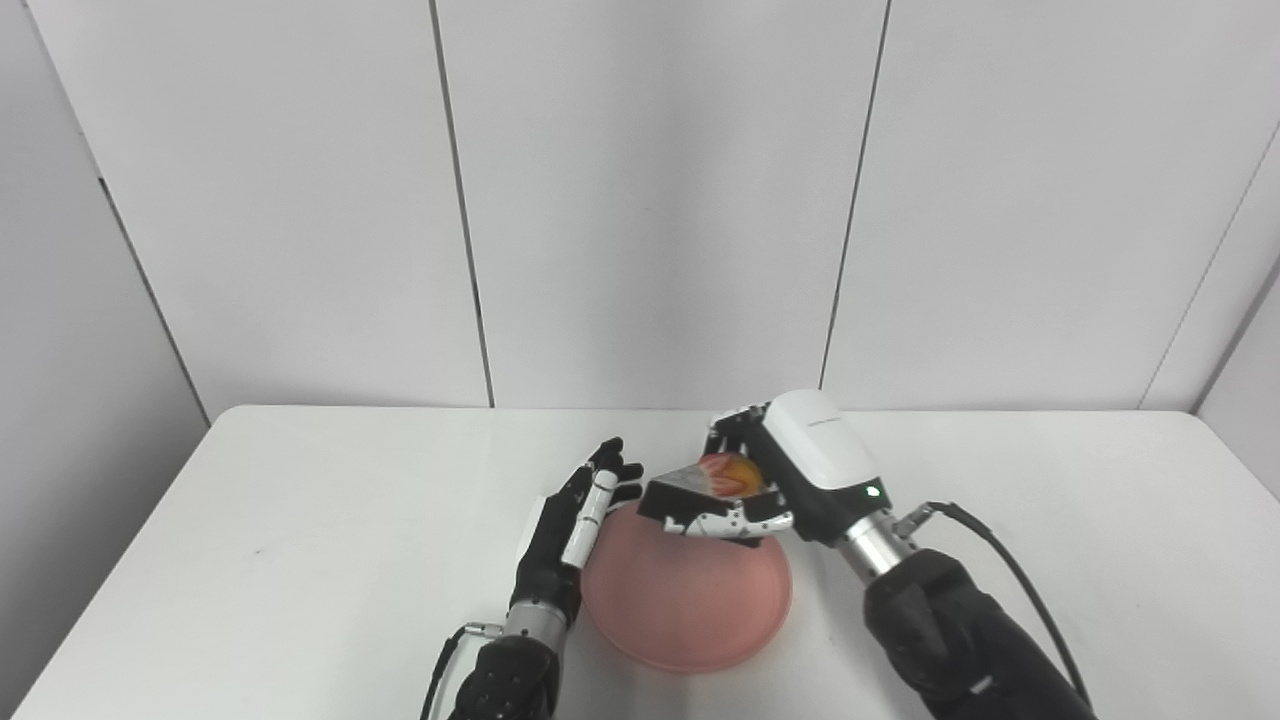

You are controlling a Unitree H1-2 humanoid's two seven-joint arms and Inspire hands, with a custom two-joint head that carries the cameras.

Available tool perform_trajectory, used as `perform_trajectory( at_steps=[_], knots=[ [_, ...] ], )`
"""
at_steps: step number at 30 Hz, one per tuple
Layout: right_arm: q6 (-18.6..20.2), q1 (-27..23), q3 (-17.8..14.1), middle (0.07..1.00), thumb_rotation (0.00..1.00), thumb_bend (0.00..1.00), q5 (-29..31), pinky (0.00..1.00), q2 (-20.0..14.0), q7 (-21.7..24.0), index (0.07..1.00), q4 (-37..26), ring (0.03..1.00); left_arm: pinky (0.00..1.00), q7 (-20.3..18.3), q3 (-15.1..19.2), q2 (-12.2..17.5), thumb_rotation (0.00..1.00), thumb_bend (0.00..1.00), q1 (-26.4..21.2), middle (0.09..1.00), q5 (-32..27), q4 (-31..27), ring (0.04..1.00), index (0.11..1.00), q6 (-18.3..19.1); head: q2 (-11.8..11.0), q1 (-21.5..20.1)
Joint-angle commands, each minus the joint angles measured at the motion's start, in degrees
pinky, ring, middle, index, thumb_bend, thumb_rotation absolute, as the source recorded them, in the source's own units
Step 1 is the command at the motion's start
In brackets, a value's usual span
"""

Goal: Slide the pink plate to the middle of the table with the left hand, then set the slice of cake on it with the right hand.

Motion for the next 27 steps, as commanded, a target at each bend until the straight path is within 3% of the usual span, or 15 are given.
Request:
perform_trajectory(
  at_steps=[1,4,8,11,15,18,21,24,27],
  knots=[
    [-1.6,-3.4,0.1,0.272,0.61,0.51,-0.9,0.16,-0.2,-1.7,0.332,-0.5,0.210,0.71,-0.6,-0.7,-1.4,0.97,0.63,-0.5,0.821,0.2,-1.4,0.804,0.865,1.1,0.0,0.0],
    [-2.0,-3.4,0.9,0.273,0.63,0.52,-1.4,0.14,0.3,-2.5,0.362,1.7,0.201,0.72,-0.7,-0.2,-1.5,0.99,0.64,-0.3,0.826,-0.4,-2.1,0.811,0.869,2.2,0.3,0.0],
    [-2.8,-3.5,1.9,0.226,0.64,0.53,-1.7,0.10,0.7,-3.9,0.263,4.9,0.158,0.72,-0.3,-0.2,-1.4,1.00,0.69,-0.1,0.829,0.1,-2.3,0.809,0.857,2.8,0.4,-0.1],
    [-3.5,-3.5,2.9,0.213,0.65,0.53,-1.8,0.10,0.9,-4.6,0.254,7.3,0.149,0.70,0.0,0.0,-1.7,1.00,0.70,0.0,0.828,0.0,-2.4,0.799,0.839,2.8,0.4,-0.1],
    [-4.5,-4.0,6.0,0.259,0.61,0.48,-5.7,0.13,-0.5,-6.6,0.365,9.8,0.185,0.67,0.2,0.4,-2.2,1.00,0.73,0.2,0.815,-0.3,-2.6,0.784,0.827,2.5,0.7,-0.1],
    [-5.5,-4.4,7.5,0.287,0.67,0.49,-7.6,0.14,-1.0,-9.1,0.432,11.9,0.201,0.65,0.2,0.6,-2.4,1.00,0.74,0.3,0.794,-0.3,-2.9,0.777,0.822,2.5,0.8,-0.1],
    [-7.1,-4.6,7.9,0.284,0.73,0.50,-7.4,0.14,-1.0,-10.4,0.409,14.5,0.202,0.65,0.1,0.7,-2.3,1.00,0.76,0.5,0.777,-0.3,-2.9,0.770,0.820,2.1,1.0,-0.5],
    [-7.9,-4.6,8.4,0.311,0.72,0.50,-7.2,0.17,-1.3,-9.6,0.426,15.1,0.231,0.64,-0.1,0.9,-2.3,1.00,0.77,0.6,0.782,-0.6,-3.1,0.768,0.822,2.2,0.9,-0.8],
    [-8.2,-4.3,8.7,0.399,0.85,0.54,-7.0,0.23,-1.5,-9.1,0.513,15.4,0.311,0.65,-0.3,1.1,-2.3,1.00,0.77,0.6,0.790,-1.0,-3.4,0.762,0.827,2.7,0.9,-0.8]
  ],
)
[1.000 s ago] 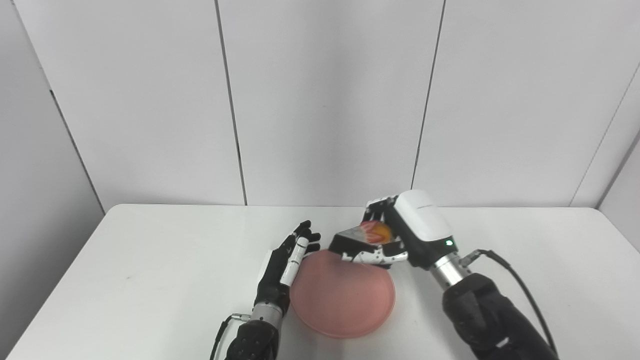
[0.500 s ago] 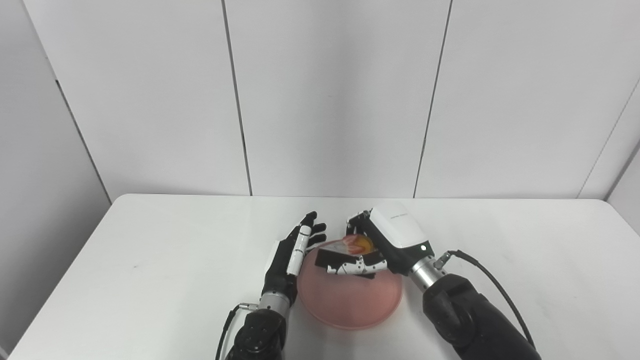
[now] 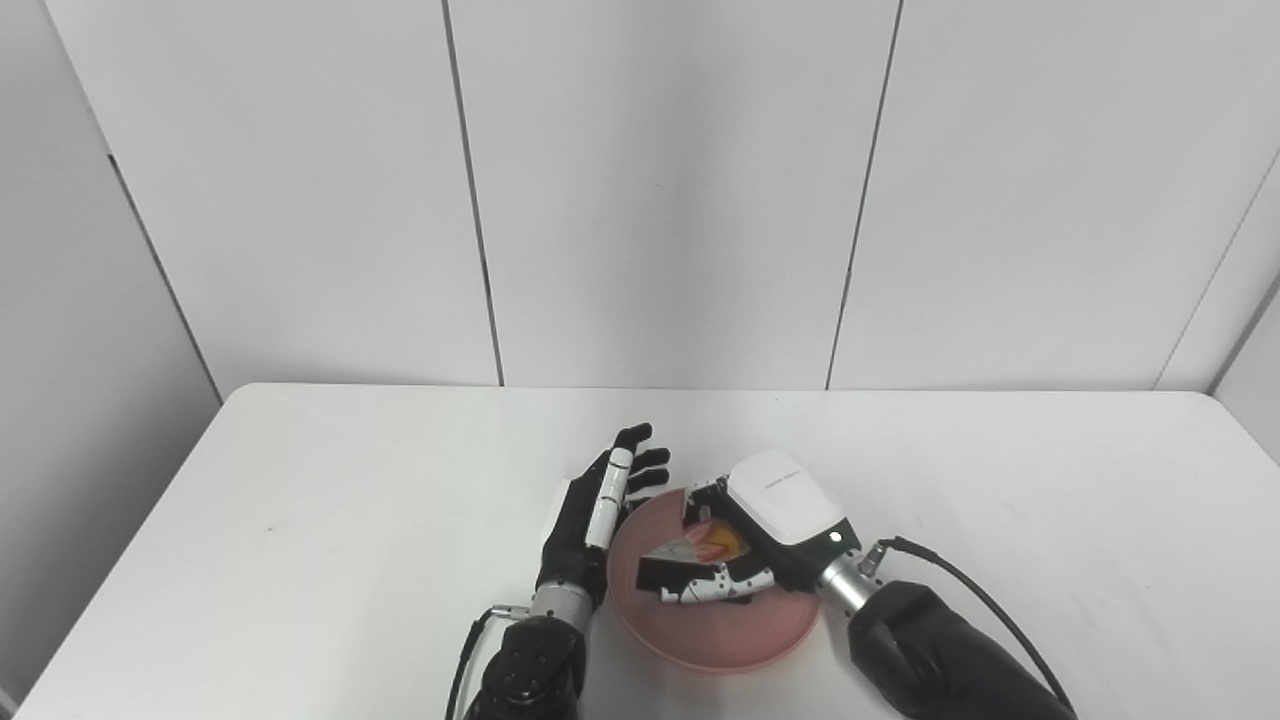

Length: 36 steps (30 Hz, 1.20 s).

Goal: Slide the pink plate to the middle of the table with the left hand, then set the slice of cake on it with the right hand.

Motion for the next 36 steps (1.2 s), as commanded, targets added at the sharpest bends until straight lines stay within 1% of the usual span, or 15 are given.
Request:
perform_trajectory(
  at_steps=[1,3,4,5,6,7,8,9,13,17,20,23,26,30,36],
  knots=[
    [-2.0,-2.5,0.2,0.459,0.91,0.58,0.3,0.30,-0.2,-1.7,0.558,-0.5,0.368,0.64,-0.4,0.1,-0.5,1.00,0.77,-0.4,0.786,-0.6,-1.1,0.750,0.830,0.2,-0.1,-0.4],
    [-2.1,-2.4,0.5,0.500,0.95,0.60,-0.9,0.34,-0.3,-3.8,0.586,-0.1,0.406,0.63,-0.6,0.1,-0.4,1.00,0.76,-0.4,0.784,-0.5,-1.0,0.741,0.832,0.1,-0.1,-0.4],
    [-2.0,-2.3,0.6,0.481,0.97,0.63,-1.5,0.32,-0.4,-5.2,0.583,0.1,0.383,0.64,-0.8,0.0,-0.2,1.00,0.76,-0.5,0.783,-0.4,-1.0,0.744,0.835,0.1,-0.1,-0.5],
    [-2.0,-2.3,0.7,0.482,0.99,0.66,-1.9,0.34,-0.5,-6.2,0.579,0.3,0.396,0.64,-0.8,-0.1,-0.1,1.00,0.76,-0.5,0.784,-0.3,-1.0,0.750,0.839,0.1,-0.1,-0.5],
    [-1.8,-2.3,0.7,0.502,1.00,0.69,-2.0,0.39,-0.6,-6.7,0.585,0.4,0.430,0.65,-0.9,-0.1,0.0,1.00,0.75,-0.6,0.783,-0.2,-1.1,0.752,0.840,0.2,-0.2,-0.6],
    [-1.7,-2.3,0.8,0.554,1.00,0.73,-2.1,0.50,-0.7,-6.9,0.607,0.5,0.510,0.65,-0.9,-0.1,0.0,1.00,0.74,-0.6,0.780,-0.2,-1.1,0.752,0.840,0.2,-0.2,-0.6],
    [-1.8,-2.1,0.6,0.559,1.00,0.74,-1.9,0.51,-0.8,-6.9,0.609,0.1,0.518,0.65,-0.9,-0.1,0.1,1.00,0.74,-0.6,0.780,-0.1,-1.2,0.752,0.840,0.2,-0.3,-0.7],
    [-1.8,-2.0,0.6,0.609,1.00,0.78,-1.8,0.60,-1.0,-6.9,0.641,-0.2,0.583,0.65,-0.9,-0.1,0.1,1.00,0.73,-0.6,0.780,-0.1,-1.2,0.753,0.839,0.2,-0.3,-0.7],
    [-2.0,-1.5,0.2,0.695,1.00,0.87,-1.6,0.69,-1.5,-7.4,0.691,-1.7,0.673,0.66,-0.9,-0.2,0.3,1.00,0.72,-0.6,0.780,0.1,-1.2,0.769,0.839,0.2,-0.3,-0.8],
    [-1.5,-0.7,-0.5,0.734,1.00,0.92,-0.7,0.69,-1.9,-6.2,0.719,-4.0,0.704,0.66,-0.6,-0.3,0.3,1.00,0.72,-0.5,0.784,0.3,-1.6,0.777,0.837,0.8,-0.3,-0.9],
    [-1.8,0.6,-2.4,0.749,1.00,0.93,1.8,0.69,-2.0,-5.7,0.735,-7.0,0.718,0.66,-0.7,-0.1,0.1,1.00,0.72,-0.4,0.793,-0.1,-1.6,0.779,0.842,0.7,-0.3,-0.9],
    [-2.3,1.8,-4.6,0.760,1.00,0.89,4.6,0.66,-1.6,-6.2,0.739,-9.3,0.732,0.67,-0.6,0.2,-0.1,1.00,0.74,-0.4,0.791,-0.4,-1.4,0.797,0.839,0.6,-0.3,-0.9],
    [-4.5,3.3,-8.8,0.761,1.00,0.86,10.0,0.65,-0.4,-8.0,0.733,-11.6,0.734,0.69,-0.5,0.5,-0.2,1.00,0.74,-0.5,0.800,-0.6,-1.2,0.797,0.845,0.5,-0.3,-1.0],
    [-7.3,5.0,-13.8,0.728,1.00,0.81,17.2,0.60,1.8,-9.6,0.730,-13.3,0.689,0.71,-0.4,0.9,-0.3,1.00,0.75,-0.6,0.807,-0.7,-0.9,0.792,0.853,0.5,-0.3,-1.0],
    [-8.5,7.5,-18.0,0.706,1.00,0.79,31.1,0.62,5.0,-7.7,0.713,-16.2,0.674,0.72,-0.5,1.0,-0.2,1.00,0.75,-0.5,0.810,-0.4,-0.3,0.785,0.855,-0.2,-0.3,-0.7]
  ],
)
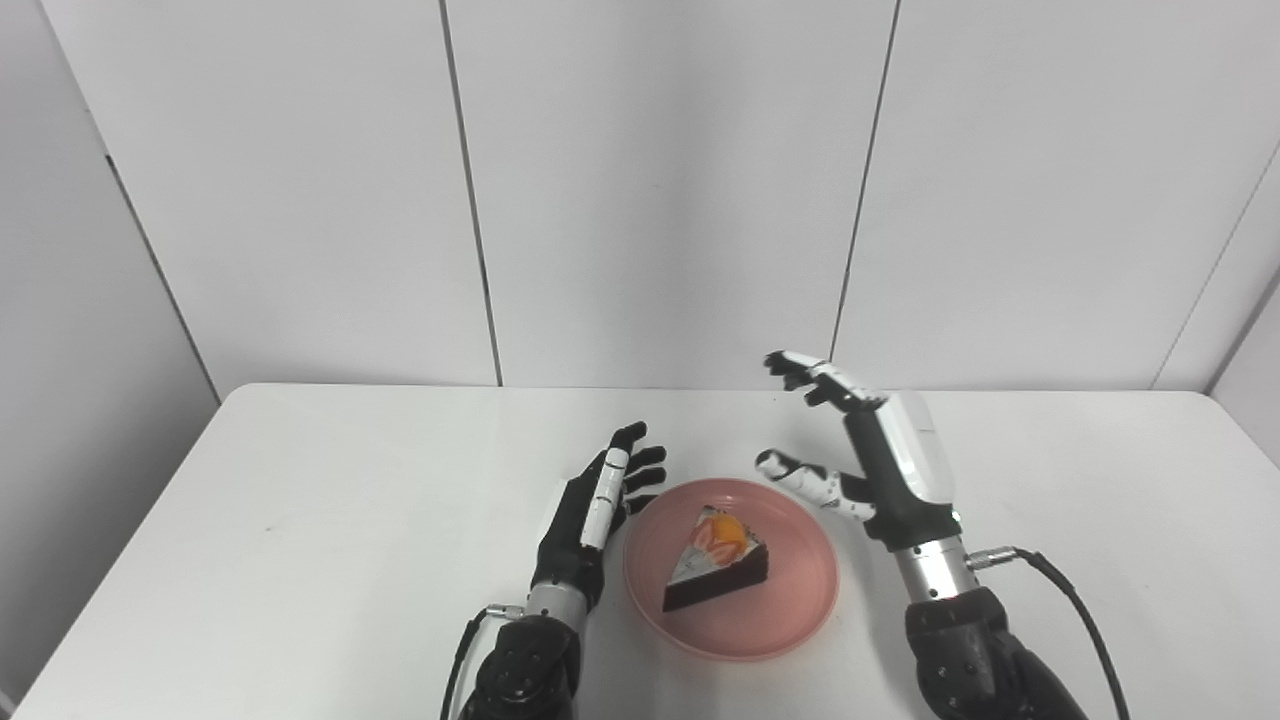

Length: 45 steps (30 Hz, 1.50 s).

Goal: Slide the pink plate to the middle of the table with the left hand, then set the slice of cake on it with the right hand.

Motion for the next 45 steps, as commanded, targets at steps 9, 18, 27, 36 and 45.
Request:
perform_trajectory(
  at_steps=[9,18,27,36,45],
  knots=[
    [2.8,2.4,-11.1,0.719,1.00,0.77,25.6,0.62,6.8,6.3,0.714,1.1,0.672,0.75,3.2,0.6,-0.8,1.00,0.71,0.4,0.802,1.2,-0.6,0.792,0.827,-2.5,0.5,0.5],
    [14.3,5.4,-16.4,0.769,1.00,0.75,34.8,0.69,10.7,10.8,0.763,1.9,0.736,0.89,9.6,1.1,-1.9,1.00,0.73,1.4,0.914,4.8,0.8,0.915,0.915,-10.4,0.7,0.3],
    [18.3,7.8,-15.9,0.804,1.00,0.69,30.7,0.82,11.7,10.2,0.791,1.5,0.794,1.00,12.8,0.8,-2.4,1.00,0.72,2.1,0.999,7.0,2.2,0.999,1.000,-12.3,1.0,0.2],
    [17.9,8.2,-15.7,0.822,1.00,0.70,28.2,0.84,11.3,11.2,0.802,2.3,0.818,1.00,11.7,0.7,-2.5,1.00,0.71,2.5,1.000,6.0,1.1,1.000,1.000,-9.3,1.1,0.2],
    [18.7,7.8,-15.1,0.835,1.00,0.71,25.4,0.84,10.9,11.2,0.821,2.1,0.828,1.00,10.7,1.1,-2.6,1.00,0.73,2.7,1.000,4.9,0.5,1.000,1.000,-8.5,1.2,0.1]
  ],
)
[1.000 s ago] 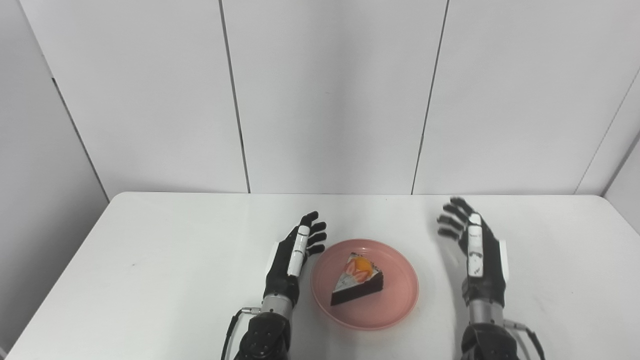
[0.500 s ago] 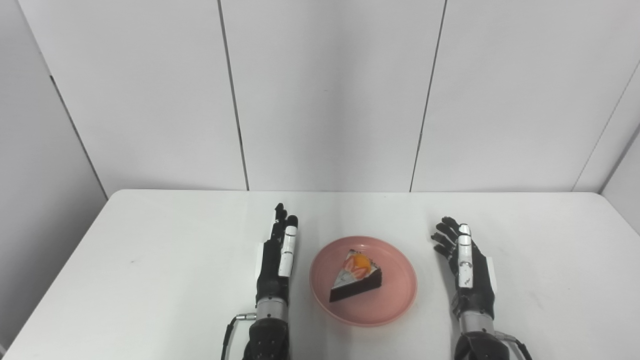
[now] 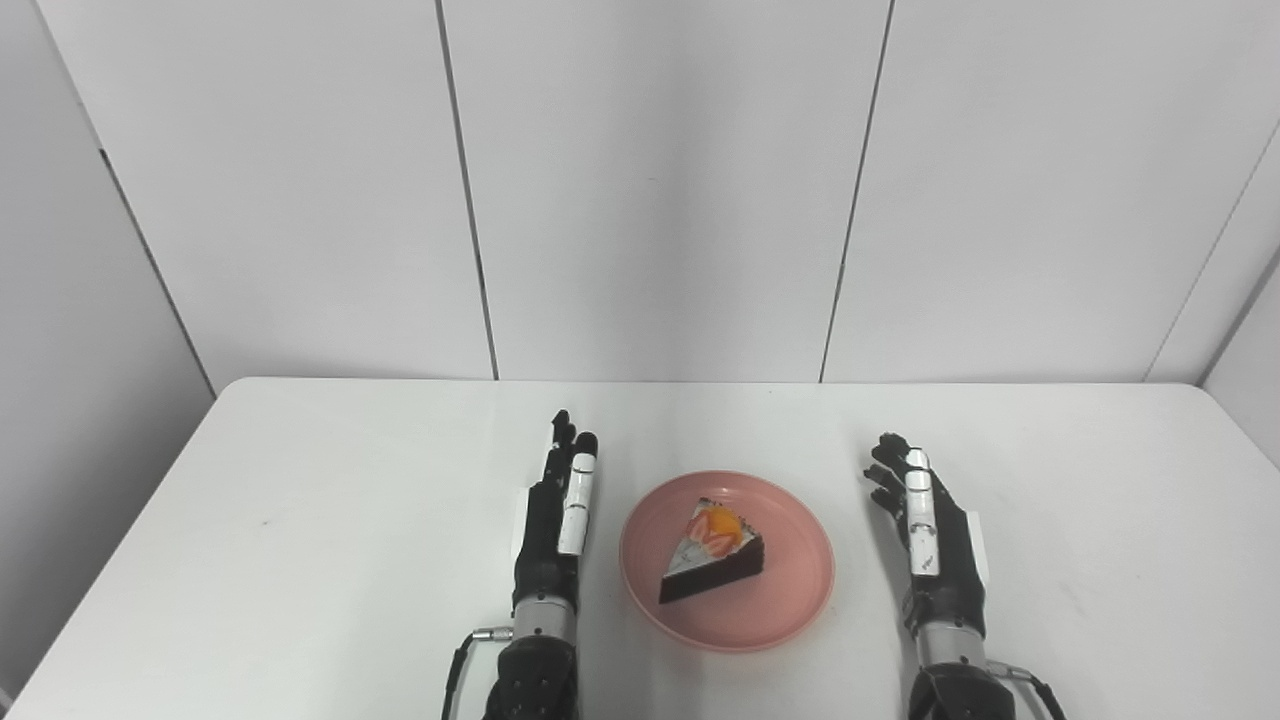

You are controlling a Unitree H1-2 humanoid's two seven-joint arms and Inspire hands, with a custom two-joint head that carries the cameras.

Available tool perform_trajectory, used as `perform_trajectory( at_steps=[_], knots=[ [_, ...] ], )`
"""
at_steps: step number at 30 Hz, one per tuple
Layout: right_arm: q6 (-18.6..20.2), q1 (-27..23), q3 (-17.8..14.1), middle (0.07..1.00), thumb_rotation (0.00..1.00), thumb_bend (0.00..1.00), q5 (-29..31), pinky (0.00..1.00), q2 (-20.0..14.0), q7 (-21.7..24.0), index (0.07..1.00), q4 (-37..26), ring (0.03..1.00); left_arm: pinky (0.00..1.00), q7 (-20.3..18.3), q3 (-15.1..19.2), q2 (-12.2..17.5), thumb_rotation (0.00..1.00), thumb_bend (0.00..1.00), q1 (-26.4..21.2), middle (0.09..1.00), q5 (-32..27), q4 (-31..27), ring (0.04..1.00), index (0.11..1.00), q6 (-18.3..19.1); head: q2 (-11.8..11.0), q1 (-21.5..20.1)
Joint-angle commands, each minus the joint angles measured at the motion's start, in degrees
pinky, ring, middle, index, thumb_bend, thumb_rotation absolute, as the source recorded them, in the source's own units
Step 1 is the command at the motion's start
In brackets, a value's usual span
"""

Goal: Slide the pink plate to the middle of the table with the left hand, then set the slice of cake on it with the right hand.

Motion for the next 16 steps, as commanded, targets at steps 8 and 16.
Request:
perform_trajectory(
  at_steps=[8,16],
  knots=[
    [2.3,0.0,1.0,0.854,1.00,0.74,-0.7,0.83,-0.4,2.2,0.841,0.0,0.839,1.00,-0.5,-0.3,-0.4,1.00,0.73,0.3,0.999,-0.2,-1.4,1.000,1.000,1.0,0.0,0.1],
    [2.3,-0.1,1.2,0.864,1.00,0.78,-0.2,0.81,-0.9,4.3,0.849,-0.1,0.845,1.00,-1.0,-0.4,-0.3,1.00,0.74,0.6,0.991,-0.4,-2.2,1.000,1.000,1.6,0.1,-0.1]
  ],
)
